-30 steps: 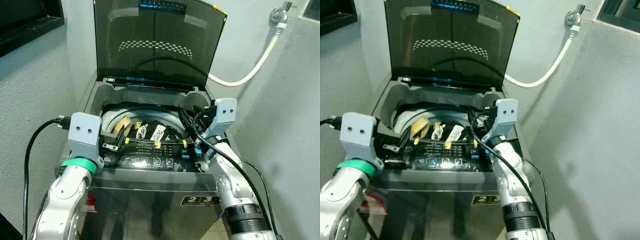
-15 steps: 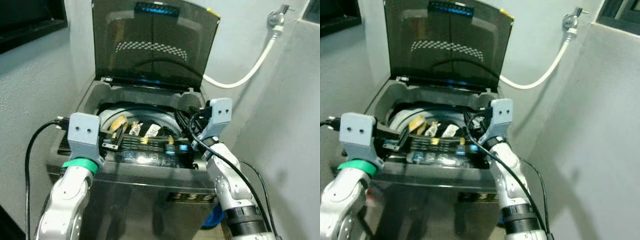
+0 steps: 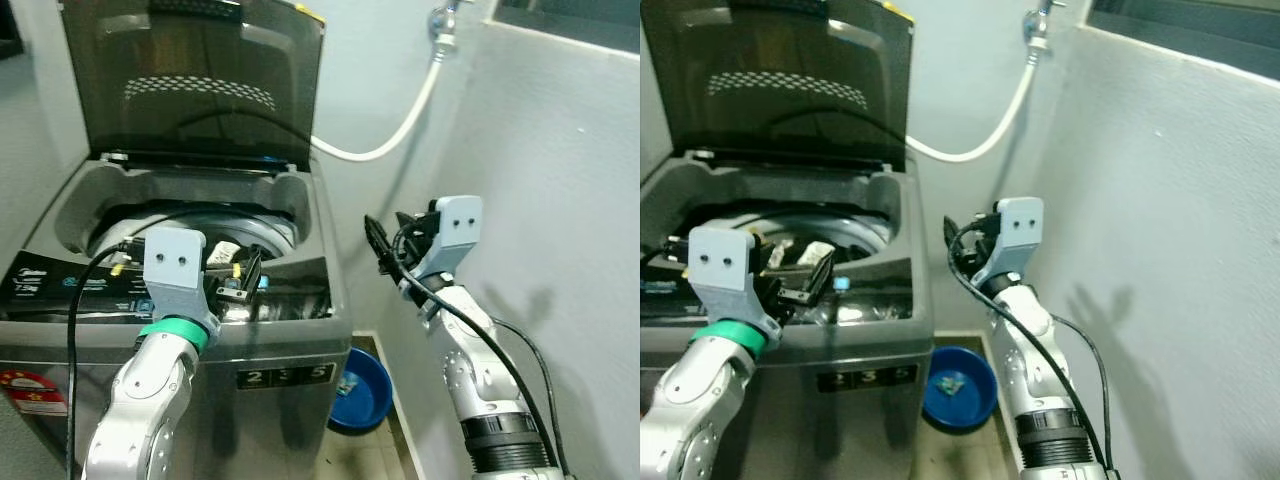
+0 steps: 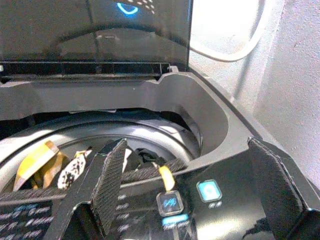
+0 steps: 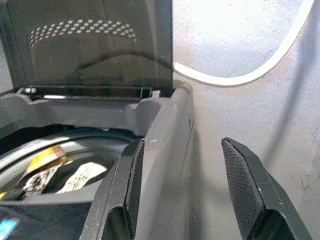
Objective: Clothes washing
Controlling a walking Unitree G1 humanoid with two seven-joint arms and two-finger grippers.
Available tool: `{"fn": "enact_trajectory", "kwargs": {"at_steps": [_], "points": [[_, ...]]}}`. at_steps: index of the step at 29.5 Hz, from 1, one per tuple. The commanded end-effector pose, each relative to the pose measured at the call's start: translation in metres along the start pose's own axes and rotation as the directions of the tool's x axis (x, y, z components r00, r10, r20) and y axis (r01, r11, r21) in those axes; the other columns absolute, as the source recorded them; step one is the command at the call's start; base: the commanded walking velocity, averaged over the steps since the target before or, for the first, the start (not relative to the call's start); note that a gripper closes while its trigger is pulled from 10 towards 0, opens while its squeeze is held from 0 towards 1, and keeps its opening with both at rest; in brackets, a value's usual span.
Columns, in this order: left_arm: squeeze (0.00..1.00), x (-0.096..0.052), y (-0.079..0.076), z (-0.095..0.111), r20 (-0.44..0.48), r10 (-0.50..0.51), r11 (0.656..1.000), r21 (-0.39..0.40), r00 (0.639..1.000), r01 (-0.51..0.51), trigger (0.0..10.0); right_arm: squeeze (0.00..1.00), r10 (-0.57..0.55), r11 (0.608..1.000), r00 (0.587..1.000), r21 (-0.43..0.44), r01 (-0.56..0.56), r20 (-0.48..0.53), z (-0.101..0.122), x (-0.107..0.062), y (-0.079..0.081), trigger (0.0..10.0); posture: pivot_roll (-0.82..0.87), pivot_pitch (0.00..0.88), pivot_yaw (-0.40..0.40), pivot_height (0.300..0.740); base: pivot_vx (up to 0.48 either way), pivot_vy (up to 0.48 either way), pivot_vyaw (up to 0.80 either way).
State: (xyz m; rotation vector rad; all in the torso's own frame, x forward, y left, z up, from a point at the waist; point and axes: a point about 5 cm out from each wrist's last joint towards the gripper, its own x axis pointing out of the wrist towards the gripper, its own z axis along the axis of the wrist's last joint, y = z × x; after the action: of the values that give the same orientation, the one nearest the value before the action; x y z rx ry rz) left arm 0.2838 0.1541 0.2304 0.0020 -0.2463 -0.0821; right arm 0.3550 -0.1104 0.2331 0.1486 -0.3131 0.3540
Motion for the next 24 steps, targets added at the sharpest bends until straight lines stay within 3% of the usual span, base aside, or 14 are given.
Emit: {"fn": "enact_trajectory", "kwargs": {"at_steps": [1, 11, 18, 24], "points": [[0.00, -0.0029, 0.0041, 0.0001, -0.003, 0.018, 1.000, 0.008, 1.000, -0.018, 10.0, 0.00, 0.017, 1.000, 1.000, 0.004, -0.017, -0.006, -0.0007, 0.0006, 0.0050, 10.0, 0.00, 0.000, -0.073, 0.740, 0.000, 0.000, 0.00], [0.00, -0.0026, 0.0057, 0.0006, 0.001, 0.008, 1.000, 0.028, 1.000, -0.008, 10.0, 0.00, 0.025, 1.000, 1.000, 0.008, -0.025, -0.009, -0.0005, 0.0009, 0.0071, 10.0, 0.00, 0.000, -0.079, 0.740, 0.000, 0.000, 0.00], [0.00, -0.0015, 0.0047, -0.0021, -0.012, -0.022, 0.994, 0.103, 1.000, 0.024, 10.0, 0.00, 0.036, 0.999, 0.999, 0.010, -0.036, -0.016, -0.0026, 0.0014, 0.0090, 10.0, 0.01, 0.000, -0.087, 0.740, 0.000, 0.000, 0.00], [0.00, -0.0008, 0.0045, 0.0012, 0.011, -0.007, 0.996, 0.090, 1.000, 0.006, 10.0, 0.00, 0.056, 0.998, 0.998, 0.019, -0.056, -0.005, -0.0020, 0.0018, 0.0131, 10.0, 0.02, 0.000, -0.088, 0.740, 0.000, 0.000, 0.00]]}}
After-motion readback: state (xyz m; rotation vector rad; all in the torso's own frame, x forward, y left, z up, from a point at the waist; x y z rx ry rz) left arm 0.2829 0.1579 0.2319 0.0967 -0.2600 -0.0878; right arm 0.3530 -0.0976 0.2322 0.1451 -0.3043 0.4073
